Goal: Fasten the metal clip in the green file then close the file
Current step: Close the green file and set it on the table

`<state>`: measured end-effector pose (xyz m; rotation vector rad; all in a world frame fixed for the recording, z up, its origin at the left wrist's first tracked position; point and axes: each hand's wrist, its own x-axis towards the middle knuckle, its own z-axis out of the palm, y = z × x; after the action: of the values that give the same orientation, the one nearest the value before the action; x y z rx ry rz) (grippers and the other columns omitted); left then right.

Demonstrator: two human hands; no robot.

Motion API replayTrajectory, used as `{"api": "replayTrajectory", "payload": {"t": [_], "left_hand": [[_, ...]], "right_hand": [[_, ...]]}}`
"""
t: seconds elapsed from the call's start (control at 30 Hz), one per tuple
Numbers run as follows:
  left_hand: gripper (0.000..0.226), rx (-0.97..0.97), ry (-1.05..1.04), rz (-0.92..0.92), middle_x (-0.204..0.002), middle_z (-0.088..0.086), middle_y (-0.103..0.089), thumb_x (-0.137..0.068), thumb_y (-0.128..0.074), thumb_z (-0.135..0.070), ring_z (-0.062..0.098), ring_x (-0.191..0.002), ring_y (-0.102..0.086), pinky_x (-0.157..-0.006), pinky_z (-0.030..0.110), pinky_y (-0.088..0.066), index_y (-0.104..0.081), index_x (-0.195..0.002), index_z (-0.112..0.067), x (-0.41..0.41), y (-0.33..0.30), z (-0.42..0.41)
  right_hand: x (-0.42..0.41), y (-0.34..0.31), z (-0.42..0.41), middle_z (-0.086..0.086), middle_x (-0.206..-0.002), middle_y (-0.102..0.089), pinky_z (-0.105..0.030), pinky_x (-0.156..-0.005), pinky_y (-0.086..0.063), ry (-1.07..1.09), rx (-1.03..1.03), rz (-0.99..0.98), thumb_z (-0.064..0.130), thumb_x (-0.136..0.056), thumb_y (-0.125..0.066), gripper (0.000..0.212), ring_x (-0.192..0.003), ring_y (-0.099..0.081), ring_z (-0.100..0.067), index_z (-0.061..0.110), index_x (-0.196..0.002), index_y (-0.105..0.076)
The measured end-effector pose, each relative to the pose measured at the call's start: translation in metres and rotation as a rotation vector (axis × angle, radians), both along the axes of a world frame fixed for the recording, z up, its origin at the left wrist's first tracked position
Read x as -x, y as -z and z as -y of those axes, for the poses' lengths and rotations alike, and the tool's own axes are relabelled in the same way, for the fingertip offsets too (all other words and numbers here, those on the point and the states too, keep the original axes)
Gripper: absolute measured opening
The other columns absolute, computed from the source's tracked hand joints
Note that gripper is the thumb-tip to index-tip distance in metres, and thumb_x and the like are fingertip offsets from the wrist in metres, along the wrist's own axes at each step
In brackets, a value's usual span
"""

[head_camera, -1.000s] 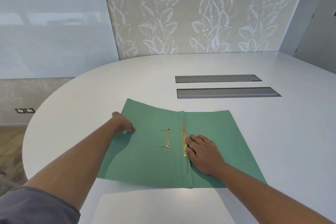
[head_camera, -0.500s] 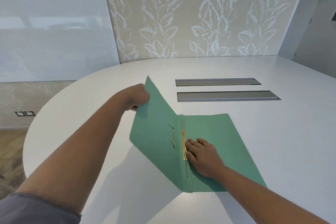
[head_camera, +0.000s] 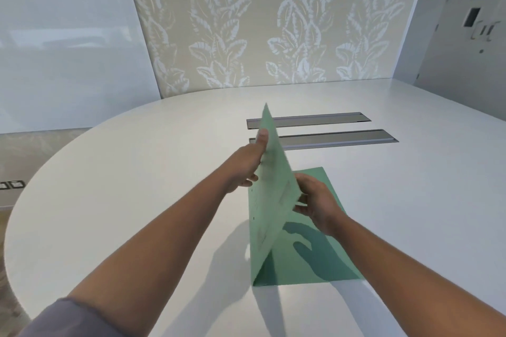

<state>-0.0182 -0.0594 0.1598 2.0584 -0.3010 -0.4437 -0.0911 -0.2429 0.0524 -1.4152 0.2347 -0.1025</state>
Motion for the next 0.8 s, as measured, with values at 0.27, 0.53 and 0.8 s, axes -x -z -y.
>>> {"api": "replayTrajectory", "payload": {"t": [0.27, 0.53, 0.8], "left_hand": [[0.099, -0.208, 0.120, 0.009, -0.157, 0.012, -0.036, -0.081, -0.061, -0.076, 0.033, -0.136, -0.047, -0.107, 0.046, -0.045, -0.039, -0.153, -0.012, -0.004, 0.084, 0.016], [0.097, -0.413, 0.000, 0.062, -0.143, 0.008, -0.034, -0.070, -0.068, -0.080, 0.036, -0.134, -0.032, -0.109, 0.049, -0.040, -0.045, -0.150, -0.031, -0.015, 0.126, 0.000], [0.087, -0.489, -0.130, 0.119, -0.128, 0.002, -0.044, -0.066, -0.079, -0.069, 0.029, -0.123, -0.037, -0.095, 0.044, -0.034, -0.051, -0.140, -0.034, -0.017, 0.138, -0.020]], "right_hand": [[0.029, -0.015, 0.035, -0.017, -0.125, -0.065, -0.049, -0.098, -0.047, -0.315, -0.736, -0.002, 0.082, -0.087, -0.040, 0.090, -0.110, -0.062, -0.035, 0.013, -0.143, -0.056], [0.026, 0.004, 0.052, -0.010, -0.072, -0.074, -0.034, -0.049, -0.058, 0.227, -0.121, -0.179, 0.020, -0.086, -0.062, 0.024, -0.055, -0.070, -0.026, 0.015, -0.068, -0.078], [0.009, 0.026, 0.040, -0.001, -0.092, -0.082, -0.045, -0.078, -0.065, 0.146, 0.385, -0.249, 0.005, -0.094, -0.057, 0.023, -0.083, -0.078, -0.026, 0.016, -0.101, -0.076]]}}
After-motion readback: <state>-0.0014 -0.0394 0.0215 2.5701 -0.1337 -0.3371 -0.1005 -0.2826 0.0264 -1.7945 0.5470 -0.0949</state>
